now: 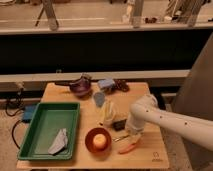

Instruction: Place fork in plastic cup

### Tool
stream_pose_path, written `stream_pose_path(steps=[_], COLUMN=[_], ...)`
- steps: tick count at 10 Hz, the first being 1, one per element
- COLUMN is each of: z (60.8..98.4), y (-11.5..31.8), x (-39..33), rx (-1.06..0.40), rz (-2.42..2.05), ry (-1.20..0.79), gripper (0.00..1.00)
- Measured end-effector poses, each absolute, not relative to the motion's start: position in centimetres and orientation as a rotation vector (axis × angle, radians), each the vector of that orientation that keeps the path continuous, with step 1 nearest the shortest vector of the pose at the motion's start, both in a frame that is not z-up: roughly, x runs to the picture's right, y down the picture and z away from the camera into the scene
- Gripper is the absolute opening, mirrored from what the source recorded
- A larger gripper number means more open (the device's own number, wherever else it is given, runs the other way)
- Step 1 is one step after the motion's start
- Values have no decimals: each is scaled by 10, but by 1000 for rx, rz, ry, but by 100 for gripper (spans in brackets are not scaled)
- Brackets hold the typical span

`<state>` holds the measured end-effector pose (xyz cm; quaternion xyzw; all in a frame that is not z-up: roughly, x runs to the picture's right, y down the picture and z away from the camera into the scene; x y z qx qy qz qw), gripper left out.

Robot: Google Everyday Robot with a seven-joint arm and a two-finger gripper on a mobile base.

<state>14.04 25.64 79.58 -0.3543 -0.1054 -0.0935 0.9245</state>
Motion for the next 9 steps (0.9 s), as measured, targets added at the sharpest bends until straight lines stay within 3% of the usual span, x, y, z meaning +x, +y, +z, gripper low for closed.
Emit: stream_pose_path(steps=[2,6,9], z=[801,797,811], y=[257,257,270], x=[140,143,143], rx=[-735,-739,-777], rz=[-189,-194,-191], ry=[-213,-207,-188], gripper=[58,33,33])
